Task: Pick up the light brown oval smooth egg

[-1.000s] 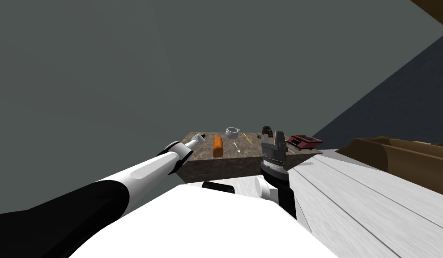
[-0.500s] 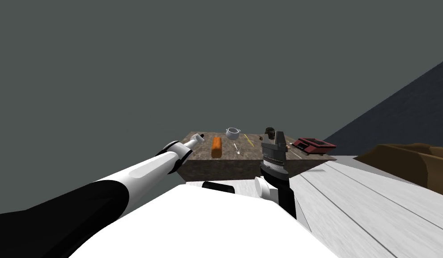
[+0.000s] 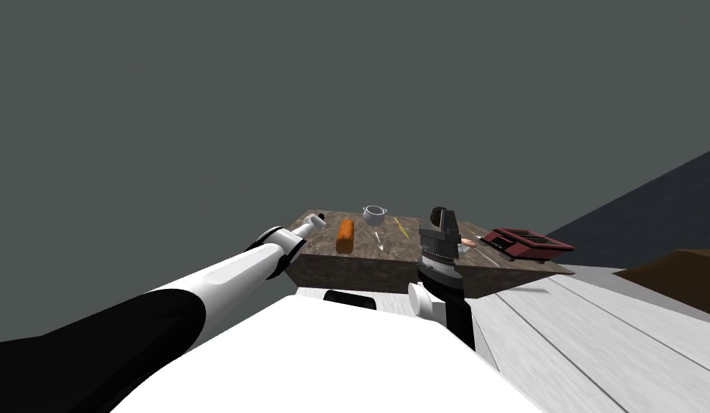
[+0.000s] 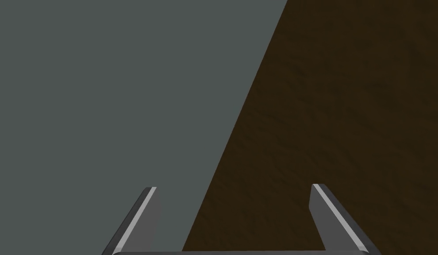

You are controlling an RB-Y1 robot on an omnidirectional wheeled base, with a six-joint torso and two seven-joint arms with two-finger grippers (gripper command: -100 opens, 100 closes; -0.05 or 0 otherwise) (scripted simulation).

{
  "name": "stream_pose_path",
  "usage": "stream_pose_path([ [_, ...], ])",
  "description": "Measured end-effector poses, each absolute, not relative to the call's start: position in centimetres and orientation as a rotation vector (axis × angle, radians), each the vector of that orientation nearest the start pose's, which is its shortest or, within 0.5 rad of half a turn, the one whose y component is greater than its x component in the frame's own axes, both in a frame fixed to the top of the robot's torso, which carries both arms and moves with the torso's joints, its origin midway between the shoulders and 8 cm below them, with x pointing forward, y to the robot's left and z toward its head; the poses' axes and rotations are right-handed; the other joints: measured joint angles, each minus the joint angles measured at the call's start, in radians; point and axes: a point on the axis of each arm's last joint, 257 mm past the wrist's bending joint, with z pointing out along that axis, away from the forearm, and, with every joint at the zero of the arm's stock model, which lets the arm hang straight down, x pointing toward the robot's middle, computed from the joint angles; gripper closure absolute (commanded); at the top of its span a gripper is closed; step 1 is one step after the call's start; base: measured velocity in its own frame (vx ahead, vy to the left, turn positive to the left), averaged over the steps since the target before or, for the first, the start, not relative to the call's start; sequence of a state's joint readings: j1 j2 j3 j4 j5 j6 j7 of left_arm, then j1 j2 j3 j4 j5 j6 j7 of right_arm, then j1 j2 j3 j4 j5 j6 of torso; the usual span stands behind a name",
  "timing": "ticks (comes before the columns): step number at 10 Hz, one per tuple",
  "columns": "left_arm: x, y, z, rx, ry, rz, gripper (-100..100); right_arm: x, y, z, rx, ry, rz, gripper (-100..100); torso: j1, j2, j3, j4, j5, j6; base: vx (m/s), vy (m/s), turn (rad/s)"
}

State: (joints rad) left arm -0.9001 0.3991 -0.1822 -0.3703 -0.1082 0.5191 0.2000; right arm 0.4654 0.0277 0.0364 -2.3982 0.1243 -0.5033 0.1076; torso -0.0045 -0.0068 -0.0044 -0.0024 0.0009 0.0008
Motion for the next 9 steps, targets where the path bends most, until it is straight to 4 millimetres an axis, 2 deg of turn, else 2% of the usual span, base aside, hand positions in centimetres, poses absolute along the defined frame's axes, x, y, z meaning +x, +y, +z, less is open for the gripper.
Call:
stream_pose_path([
  [9,65.7,42.4,-30.3,-1.356,1.754,-0.287,100,32.0,-24.7,8.6,0.449,0.569,1.194,0,0.000,0.001,0.001,0.001,0.000,0.000,0.020,-0.091,0.116],
])
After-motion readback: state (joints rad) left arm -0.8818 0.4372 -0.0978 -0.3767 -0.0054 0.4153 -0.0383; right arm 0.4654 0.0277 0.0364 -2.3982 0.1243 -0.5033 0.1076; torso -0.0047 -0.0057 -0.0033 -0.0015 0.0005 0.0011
